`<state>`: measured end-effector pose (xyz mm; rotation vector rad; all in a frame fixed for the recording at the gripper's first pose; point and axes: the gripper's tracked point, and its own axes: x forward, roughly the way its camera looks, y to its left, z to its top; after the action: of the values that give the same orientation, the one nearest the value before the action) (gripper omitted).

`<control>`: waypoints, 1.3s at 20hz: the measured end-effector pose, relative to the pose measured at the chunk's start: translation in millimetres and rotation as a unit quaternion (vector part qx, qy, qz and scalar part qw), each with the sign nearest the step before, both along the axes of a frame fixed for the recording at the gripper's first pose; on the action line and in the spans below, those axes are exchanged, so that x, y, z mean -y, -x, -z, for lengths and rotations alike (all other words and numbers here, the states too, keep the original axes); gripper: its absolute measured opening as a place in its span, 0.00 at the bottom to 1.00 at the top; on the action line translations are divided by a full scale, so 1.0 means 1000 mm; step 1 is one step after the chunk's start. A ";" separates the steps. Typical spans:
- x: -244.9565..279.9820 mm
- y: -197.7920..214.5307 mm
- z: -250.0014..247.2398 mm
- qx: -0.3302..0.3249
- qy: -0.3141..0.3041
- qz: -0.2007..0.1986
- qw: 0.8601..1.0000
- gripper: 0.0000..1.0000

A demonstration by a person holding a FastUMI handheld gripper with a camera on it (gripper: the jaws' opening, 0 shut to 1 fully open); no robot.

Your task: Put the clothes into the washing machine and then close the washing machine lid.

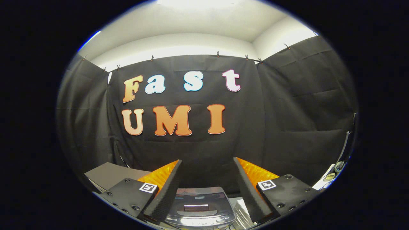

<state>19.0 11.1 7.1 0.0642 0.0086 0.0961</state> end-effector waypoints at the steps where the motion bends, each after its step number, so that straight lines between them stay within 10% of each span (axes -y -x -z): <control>1: 0.007 0.003 -0.005 0.004 -0.005 -0.001 1.000 0.98; 26: 0.050 0.029 -0.009 0.020 -0.001 -0.035 0.999 0.98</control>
<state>-9.8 -38.9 15.7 0.0633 -0.0296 0.1665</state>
